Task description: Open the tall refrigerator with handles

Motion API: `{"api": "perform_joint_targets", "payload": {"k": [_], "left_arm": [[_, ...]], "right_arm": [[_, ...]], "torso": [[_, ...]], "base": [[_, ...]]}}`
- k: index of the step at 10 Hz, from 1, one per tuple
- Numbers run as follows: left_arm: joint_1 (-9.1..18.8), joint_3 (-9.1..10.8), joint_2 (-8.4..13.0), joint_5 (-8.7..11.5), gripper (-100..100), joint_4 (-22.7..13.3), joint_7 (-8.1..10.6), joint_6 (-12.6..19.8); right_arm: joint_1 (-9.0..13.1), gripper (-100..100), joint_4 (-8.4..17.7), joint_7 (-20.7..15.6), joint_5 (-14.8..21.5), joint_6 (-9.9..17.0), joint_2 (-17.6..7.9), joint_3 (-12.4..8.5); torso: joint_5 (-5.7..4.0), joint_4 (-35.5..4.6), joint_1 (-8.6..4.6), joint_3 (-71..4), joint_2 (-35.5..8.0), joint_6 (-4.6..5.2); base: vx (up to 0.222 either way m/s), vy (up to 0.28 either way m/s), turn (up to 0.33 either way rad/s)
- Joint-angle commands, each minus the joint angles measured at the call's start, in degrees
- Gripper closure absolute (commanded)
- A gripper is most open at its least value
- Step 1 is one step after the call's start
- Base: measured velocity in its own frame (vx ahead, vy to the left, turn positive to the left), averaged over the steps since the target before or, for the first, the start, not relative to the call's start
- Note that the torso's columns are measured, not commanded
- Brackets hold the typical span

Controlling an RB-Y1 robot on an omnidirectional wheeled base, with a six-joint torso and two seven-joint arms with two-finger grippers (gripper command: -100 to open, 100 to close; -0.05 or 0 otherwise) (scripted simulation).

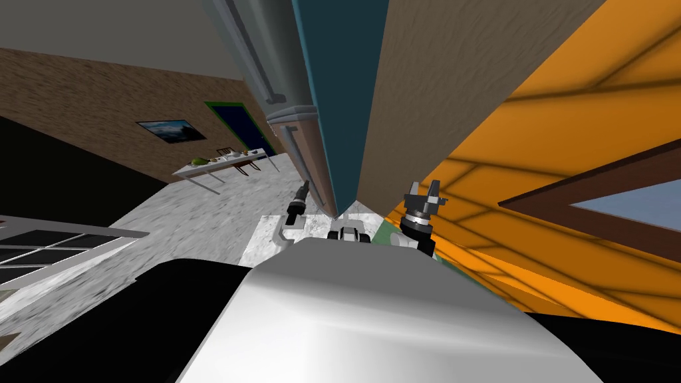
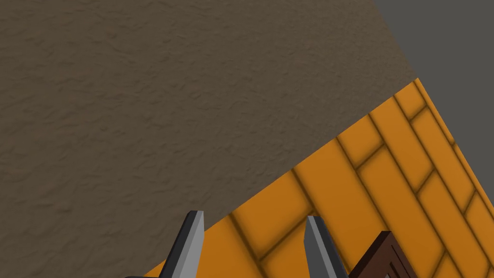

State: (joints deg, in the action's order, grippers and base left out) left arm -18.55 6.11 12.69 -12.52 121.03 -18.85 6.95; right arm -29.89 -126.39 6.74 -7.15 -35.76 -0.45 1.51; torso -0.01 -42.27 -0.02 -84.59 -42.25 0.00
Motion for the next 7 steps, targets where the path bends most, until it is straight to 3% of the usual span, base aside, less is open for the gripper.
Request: {"api": "perform_joint_targets", "payload": {"k": [1, 4, 5, 6, 7], "left_arm": [[0.8, 0.68, 0.8, -0.9, -100, -0.7, -0.86, 3.5], [1.4, 1.29, 1.5, -1.6, -100, -1.5, -1.46, 5.9], [1.2, 1.20, 1.4, -1.4, -100, -1.2, -1.30, 5.3], [1.0, 1.32, 1.8, -1.2, -100, 0.4, -1.40, 7.1], [1.1, 1.25, 1.6, -1.3, -100, -0.3, -1.37, 6.3]], "right_arm": [[0.0, 0, 0.0, 0.0, 0.0, 0.0, 0.0, 0.0], [0.0, 0, 0.0, 0.0, 0.0, 0.0, 0.0, 0.0], [0.0, 0, 0.0, 0.0, 0.0, 0.0, 0.0, 0.0], [0.0, 0, 0.0, 0.0, 0.0, 0.0, 0.0, 0.0], [0.0, 0, 0.0, 0.0, 0.0, 0.0, 0.0, 0.0]], "torso": [[0.01, 0.0, 0.02, 0.1, -0.1, 0.00], [0.02, 0.0, 0.09, 0.0, 0.0, 0.00], [0.03, 0.0, 0.10, 0.1, -0.1, 0.00], [0.04, -0.1, 0.15, 0.1, -0.2, 0.00], [0.05, 0.0, 0.20, 0.0, 0.1, 0.00]], "base": [[0.076, -0.088, 0.019], [0.080, -0.070, 0.015], [0.022, -0.025, 0.003], [0.094, 0.017, -0.050], [0.059, 0.014, -0.014]]}}
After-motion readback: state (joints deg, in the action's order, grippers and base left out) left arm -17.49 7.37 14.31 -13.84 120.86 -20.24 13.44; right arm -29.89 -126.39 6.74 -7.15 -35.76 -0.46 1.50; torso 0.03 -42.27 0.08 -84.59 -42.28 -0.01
